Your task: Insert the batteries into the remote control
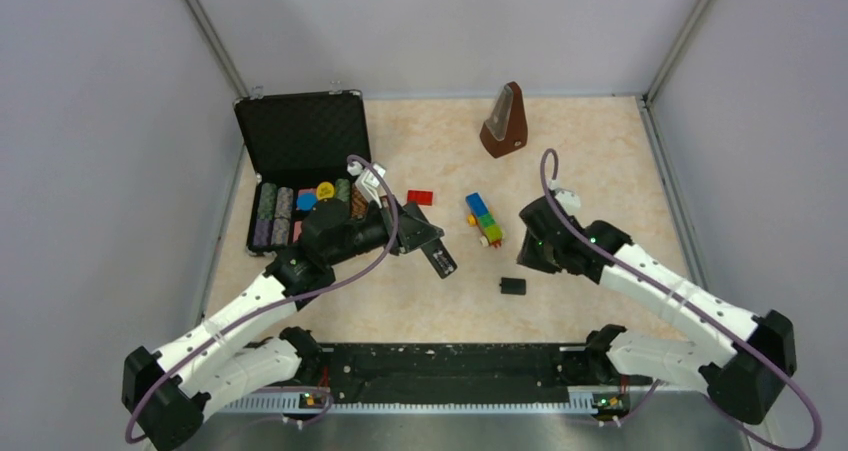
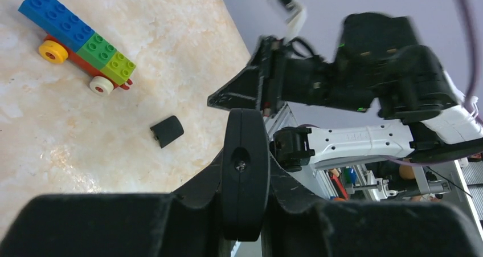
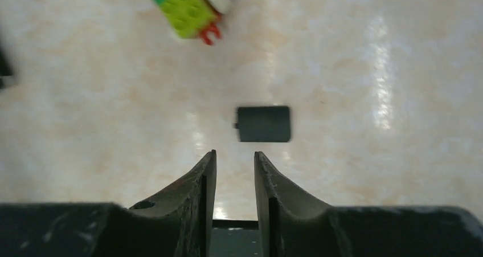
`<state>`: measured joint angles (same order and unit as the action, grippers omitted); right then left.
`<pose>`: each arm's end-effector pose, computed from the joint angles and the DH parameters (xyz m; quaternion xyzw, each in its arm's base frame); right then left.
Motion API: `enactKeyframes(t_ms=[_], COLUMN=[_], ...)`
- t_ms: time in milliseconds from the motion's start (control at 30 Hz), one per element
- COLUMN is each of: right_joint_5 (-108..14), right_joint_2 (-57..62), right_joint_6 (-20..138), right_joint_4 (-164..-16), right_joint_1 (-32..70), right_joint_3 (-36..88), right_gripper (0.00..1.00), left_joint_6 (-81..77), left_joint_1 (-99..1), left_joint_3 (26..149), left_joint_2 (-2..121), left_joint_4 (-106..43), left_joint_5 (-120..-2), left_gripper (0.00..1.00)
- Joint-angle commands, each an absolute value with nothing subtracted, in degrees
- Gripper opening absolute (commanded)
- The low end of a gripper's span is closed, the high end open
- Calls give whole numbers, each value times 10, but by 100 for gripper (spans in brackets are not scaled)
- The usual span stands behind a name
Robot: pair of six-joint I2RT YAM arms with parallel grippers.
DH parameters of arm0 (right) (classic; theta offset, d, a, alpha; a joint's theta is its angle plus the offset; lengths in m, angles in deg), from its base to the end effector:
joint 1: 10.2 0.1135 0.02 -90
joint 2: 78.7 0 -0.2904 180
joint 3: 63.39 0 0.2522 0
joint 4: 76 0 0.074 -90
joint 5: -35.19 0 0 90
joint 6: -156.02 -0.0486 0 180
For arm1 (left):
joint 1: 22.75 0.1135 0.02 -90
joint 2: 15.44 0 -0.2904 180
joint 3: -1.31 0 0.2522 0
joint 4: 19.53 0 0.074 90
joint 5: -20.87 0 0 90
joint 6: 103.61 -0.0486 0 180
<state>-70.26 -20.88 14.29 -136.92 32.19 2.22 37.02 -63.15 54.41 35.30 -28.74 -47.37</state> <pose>0.1474 0.1170 0.2968 0.1189 0.9335 0.1425 0.3068 0.1456 -0.1476 0.3345 0.0593 0.7429 -0.5639 0.3559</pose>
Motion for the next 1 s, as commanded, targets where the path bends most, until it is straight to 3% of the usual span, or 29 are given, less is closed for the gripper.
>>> enactKeyframes(t_ms=[0,333,967], right_joint_5=[-774,-702,-478], right_joint_2=[-168,-117,-31], right_joint_6=[115,133,206], right_joint_4=[-1422,-1298,-1142], right_joint_1=[306,239,256], right_joint_3=[-36,-150,-129], right_gripper=[27,26,21], left_joint_6=[364,379,382], left_joint_1=[-628,-627,-606], left_joint_3=[544,530,540], left_joint_2=[341,347,359], left_joint_4=[-282,-280,-289], left_joint_5=[-484,-496,-495], left_gripper=[0,0,0])
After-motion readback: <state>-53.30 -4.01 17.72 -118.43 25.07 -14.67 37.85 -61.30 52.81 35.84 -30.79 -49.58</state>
